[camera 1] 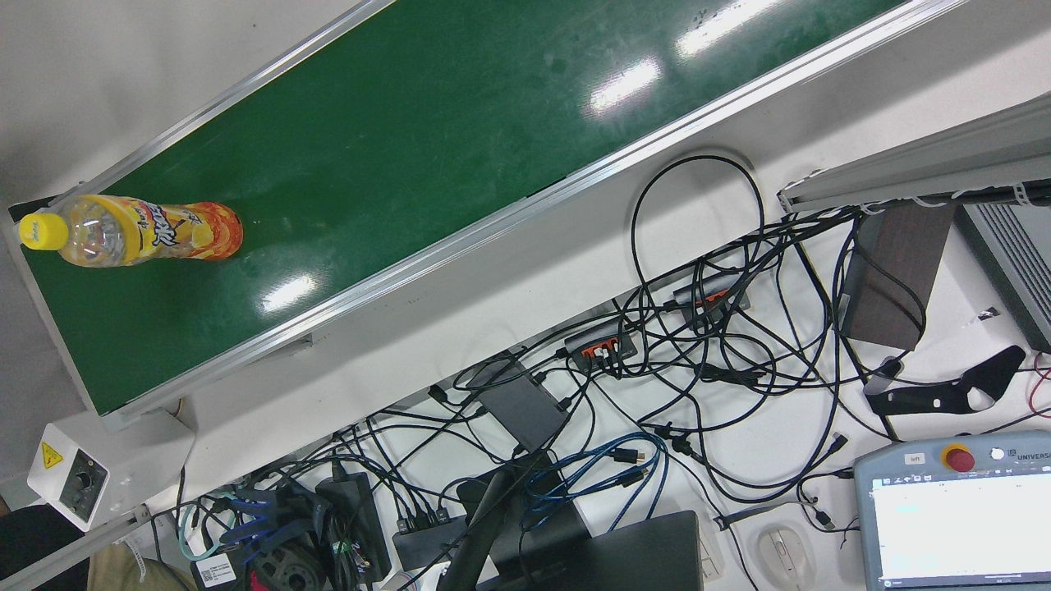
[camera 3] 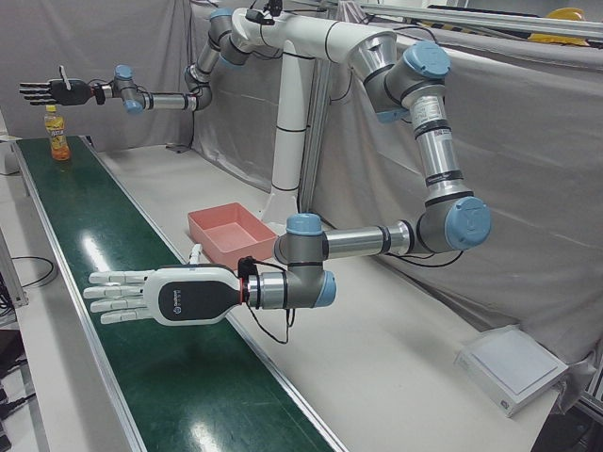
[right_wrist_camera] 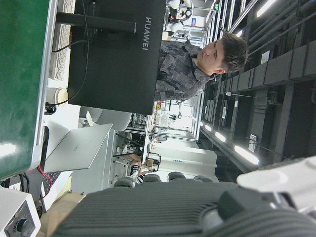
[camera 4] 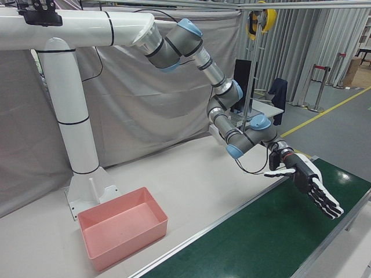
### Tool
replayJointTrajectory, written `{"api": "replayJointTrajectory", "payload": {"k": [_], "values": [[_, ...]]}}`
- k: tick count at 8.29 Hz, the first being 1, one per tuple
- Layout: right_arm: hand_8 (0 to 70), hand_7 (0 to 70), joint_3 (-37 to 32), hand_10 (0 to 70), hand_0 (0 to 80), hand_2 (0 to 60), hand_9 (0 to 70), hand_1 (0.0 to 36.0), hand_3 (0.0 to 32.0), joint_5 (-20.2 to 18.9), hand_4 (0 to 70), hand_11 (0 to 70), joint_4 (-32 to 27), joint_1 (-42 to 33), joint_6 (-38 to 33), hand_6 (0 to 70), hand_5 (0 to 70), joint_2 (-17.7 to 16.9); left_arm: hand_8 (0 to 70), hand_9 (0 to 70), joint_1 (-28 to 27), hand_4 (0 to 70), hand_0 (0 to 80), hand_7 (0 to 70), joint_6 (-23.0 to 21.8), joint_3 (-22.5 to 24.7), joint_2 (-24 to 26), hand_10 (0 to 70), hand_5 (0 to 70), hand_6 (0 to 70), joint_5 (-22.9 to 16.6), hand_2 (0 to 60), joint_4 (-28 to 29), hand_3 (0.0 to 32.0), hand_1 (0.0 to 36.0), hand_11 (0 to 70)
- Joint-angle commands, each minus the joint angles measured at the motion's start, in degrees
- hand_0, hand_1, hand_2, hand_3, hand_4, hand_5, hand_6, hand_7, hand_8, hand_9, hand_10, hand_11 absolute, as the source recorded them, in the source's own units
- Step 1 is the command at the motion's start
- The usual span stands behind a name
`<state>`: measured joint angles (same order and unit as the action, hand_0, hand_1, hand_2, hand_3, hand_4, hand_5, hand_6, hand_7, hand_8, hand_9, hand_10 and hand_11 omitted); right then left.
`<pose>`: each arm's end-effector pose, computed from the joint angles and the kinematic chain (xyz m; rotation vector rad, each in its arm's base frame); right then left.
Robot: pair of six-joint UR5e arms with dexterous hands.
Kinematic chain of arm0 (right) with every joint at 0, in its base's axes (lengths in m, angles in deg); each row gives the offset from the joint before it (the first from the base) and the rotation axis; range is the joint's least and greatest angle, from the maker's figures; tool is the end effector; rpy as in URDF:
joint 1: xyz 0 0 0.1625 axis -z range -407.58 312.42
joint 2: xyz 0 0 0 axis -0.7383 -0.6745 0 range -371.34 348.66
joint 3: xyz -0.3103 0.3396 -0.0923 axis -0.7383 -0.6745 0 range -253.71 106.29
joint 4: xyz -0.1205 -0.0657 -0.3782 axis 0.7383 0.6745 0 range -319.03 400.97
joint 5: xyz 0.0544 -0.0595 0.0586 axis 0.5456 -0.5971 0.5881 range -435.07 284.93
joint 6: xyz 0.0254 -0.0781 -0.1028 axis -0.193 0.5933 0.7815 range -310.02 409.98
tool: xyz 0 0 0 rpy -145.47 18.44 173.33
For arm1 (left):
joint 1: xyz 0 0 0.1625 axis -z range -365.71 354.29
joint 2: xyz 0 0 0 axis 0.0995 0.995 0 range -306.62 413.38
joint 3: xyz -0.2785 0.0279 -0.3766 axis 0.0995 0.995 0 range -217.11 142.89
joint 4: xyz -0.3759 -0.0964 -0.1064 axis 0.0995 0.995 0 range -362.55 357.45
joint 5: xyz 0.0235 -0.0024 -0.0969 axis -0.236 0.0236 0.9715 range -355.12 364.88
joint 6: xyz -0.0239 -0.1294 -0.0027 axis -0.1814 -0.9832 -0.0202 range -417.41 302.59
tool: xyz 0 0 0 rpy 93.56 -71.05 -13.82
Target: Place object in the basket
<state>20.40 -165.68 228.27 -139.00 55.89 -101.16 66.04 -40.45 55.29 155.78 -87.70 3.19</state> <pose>0.1443 -0.5028 0.7098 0.1233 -2.1158 2.2313 0.0751 -0.6344 0.5711 -0.0620 2.3087 -1.5101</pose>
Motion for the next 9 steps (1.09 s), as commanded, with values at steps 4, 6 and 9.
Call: {"api": "replayJointTrajectory", "payload": {"k": [4,6,9], "values": [[0.0,0.0,-0.33,0.0,0.0,0.0,0.0,0.0,0.0,0.00,0.0,0.0,-0.09,0.01,0.07,0.0,0.0,0.00,0.0,0.0,0.15,6.5,64.2,0.0,0.00,0.24,0.18,0.0,0.9,0.0,-0.14,0.0,0.41,0.0,8.0,0.0],[0.0,0.0,-0.33,0.0,0.0,0.0,0.0,0.0,0.0,0.00,0.0,0.0,-0.09,0.01,0.07,0.0,0.0,0.00,0.0,0.0,0.23,6.5,65.3,0.0,0.00,0.32,0.18,0.0,0.5,0.0,-0.23,0.0,0.41,0.0,8.2,0.0],[0.0,0.0,-0.24,0.0,0.0,0.0,0.0,0.0,0.0,0.00,0.0,0.0,-0.09,0.01,0.07,0.0,0.0,0.00,0.0,0.0,0.23,7.0,66.2,0.0,0.00,1.64,-0.09,0.0,0.9,0.0,-0.23,0.0,0.06,0.0,8.4,0.0]]}}
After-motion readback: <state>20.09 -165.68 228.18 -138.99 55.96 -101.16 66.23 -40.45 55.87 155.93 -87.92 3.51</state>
